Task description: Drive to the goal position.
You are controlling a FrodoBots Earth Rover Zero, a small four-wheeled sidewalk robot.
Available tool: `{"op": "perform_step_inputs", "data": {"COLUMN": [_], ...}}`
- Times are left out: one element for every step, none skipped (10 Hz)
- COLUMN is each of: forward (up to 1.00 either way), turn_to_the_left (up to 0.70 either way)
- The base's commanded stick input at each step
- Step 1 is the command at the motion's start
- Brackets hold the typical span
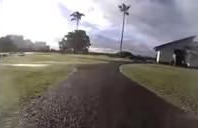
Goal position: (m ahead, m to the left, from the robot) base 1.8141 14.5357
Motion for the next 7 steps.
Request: {"op": "perform_step_inputs", "data": {"forward": [0.60,0.60,0.60,0.60,0.60,0.60,0.60], "turn_to_the_left": [0.00,-0.04,-0.13,-0.15,-0.15,-0.15,-0.01]}}
